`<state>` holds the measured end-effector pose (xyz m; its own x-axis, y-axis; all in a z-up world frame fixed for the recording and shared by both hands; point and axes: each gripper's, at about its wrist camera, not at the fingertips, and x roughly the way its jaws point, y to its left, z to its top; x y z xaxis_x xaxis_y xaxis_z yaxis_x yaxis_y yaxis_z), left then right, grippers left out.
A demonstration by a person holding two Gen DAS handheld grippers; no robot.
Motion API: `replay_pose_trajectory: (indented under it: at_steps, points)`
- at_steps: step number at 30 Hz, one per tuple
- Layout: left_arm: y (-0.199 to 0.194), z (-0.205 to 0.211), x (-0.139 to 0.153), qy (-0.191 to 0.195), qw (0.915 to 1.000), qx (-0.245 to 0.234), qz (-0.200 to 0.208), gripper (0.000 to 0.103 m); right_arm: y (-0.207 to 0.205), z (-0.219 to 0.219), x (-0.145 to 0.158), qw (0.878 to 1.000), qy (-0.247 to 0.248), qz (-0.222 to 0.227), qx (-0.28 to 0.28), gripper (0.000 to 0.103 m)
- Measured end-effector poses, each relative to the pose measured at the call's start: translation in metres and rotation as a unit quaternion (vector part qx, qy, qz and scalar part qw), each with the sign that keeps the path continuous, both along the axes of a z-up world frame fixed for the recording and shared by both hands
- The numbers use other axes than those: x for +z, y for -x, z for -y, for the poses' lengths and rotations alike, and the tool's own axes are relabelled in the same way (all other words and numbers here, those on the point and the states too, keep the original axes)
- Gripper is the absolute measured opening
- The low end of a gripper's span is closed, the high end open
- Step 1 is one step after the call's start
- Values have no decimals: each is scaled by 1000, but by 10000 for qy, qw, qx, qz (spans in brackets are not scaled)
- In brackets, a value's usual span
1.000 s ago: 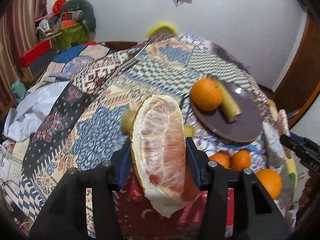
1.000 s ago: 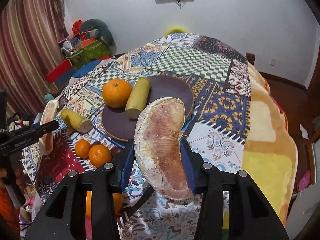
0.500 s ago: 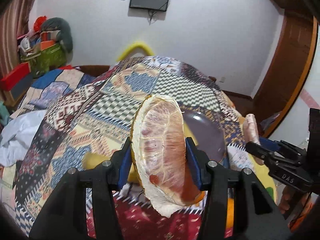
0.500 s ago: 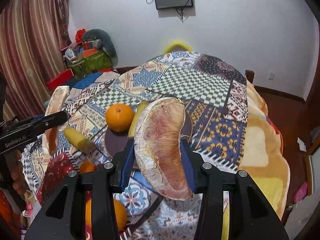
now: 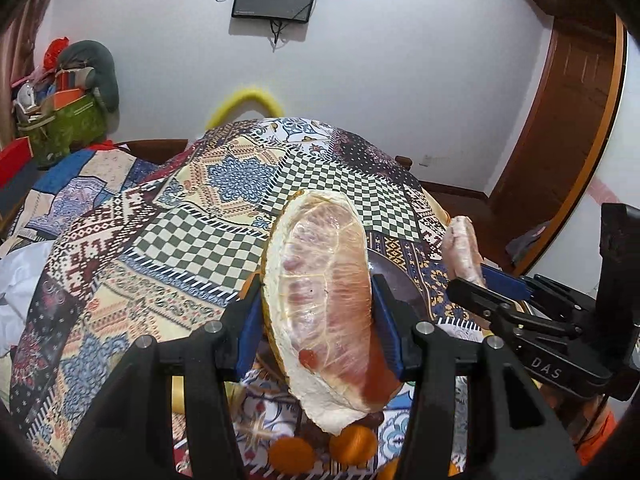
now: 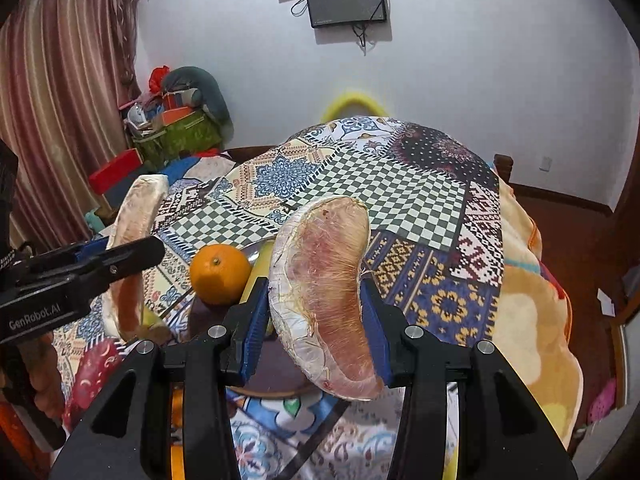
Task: Organize fruits
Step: 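Lower both pomelo segments onto the dark plate and open both grippers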
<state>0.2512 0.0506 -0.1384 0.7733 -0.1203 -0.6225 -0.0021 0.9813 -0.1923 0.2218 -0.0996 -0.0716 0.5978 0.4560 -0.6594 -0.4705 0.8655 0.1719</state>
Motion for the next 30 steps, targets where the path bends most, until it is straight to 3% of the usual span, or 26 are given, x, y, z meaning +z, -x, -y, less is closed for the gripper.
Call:
replay_pose_trajectory:
  at_steps: [14,24,30]
  points:
    - [-45,-1,-28,0,9996,-56,-289,50,-41,-27,-29,9990,69,-364,240,41]
    - [-56,0,-38,-19,9990,-36,-439,50,-54,-35,-42,9977,189,-576,298,41]
    - [-54,-2,-31,-15,9995,-16,-310,50,-56,-40,-47,9969,315,-635,333,43]
